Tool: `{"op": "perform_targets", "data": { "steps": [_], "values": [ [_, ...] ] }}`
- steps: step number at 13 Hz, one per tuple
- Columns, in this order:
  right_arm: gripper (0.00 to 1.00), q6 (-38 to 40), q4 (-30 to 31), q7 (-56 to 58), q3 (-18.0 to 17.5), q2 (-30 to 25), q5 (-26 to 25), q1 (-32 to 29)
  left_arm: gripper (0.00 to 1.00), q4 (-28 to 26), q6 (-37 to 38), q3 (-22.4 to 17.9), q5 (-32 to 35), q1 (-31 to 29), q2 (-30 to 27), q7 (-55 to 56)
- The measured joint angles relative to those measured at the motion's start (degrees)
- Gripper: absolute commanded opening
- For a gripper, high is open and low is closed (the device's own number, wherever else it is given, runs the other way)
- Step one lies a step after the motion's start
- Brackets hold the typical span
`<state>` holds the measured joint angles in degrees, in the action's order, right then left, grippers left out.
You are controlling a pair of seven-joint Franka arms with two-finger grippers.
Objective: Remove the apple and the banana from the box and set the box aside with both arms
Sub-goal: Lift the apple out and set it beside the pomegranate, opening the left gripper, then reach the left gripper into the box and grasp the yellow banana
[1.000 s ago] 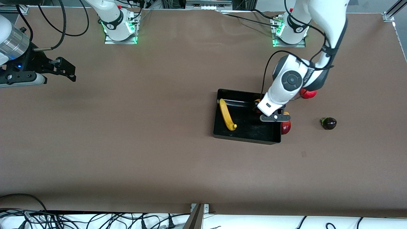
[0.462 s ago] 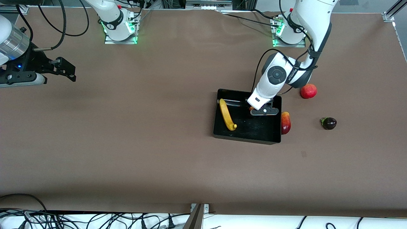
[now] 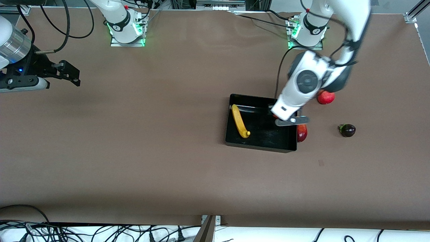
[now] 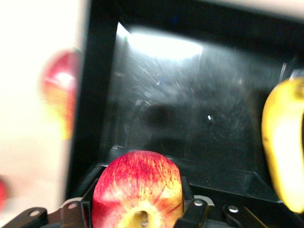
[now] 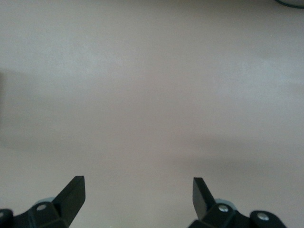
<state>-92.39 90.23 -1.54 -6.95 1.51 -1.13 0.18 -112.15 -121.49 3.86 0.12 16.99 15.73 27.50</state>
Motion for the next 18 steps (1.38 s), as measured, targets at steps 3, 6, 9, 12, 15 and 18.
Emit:
{"op": "perform_targets", "data": {
  "steps": [3,6,9,12,15,18],
  "values": [
    [1.00,0.0,0.0,0.0,0.0,0.0,0.0,0.0,0.36,2.1,4.9,-0.3,0.1,-11.1,-2.4,-18.0],
    [1.00,0.0,0.0,0.0,0.0,0.0,0.0,0.0,0.42,-2.1,3.0,-0.4,0.5,-18.2,-1.1,-30.6],
    [1.00,0.0,0.0,0.0,0.0,0.0,0.0,0.0,0.50,-9.4,-9.8,-0.4,3.4,-19.8,2.0,-34.5],
    [1.00,0.0,0.0,0.0,0.0,0.0,0.0,0.0,0.56,-16.3,-18.0,0.1,3.7,-20.1,4.0,-34.7],
    [1.00,0.0,0.0,0.0,0.0,0.0,0.0,0.0,1.00,-19.3,-20.6,1.0,3.9,-20.1,3.5,-34.9],
    [1.00,0.0,0.0,0.0,0.0,0.0,0.0,0.0,1.00,-17.2,-20.0,2.3,3.9,-20.1,1.4,-35.0]
  ]
}}
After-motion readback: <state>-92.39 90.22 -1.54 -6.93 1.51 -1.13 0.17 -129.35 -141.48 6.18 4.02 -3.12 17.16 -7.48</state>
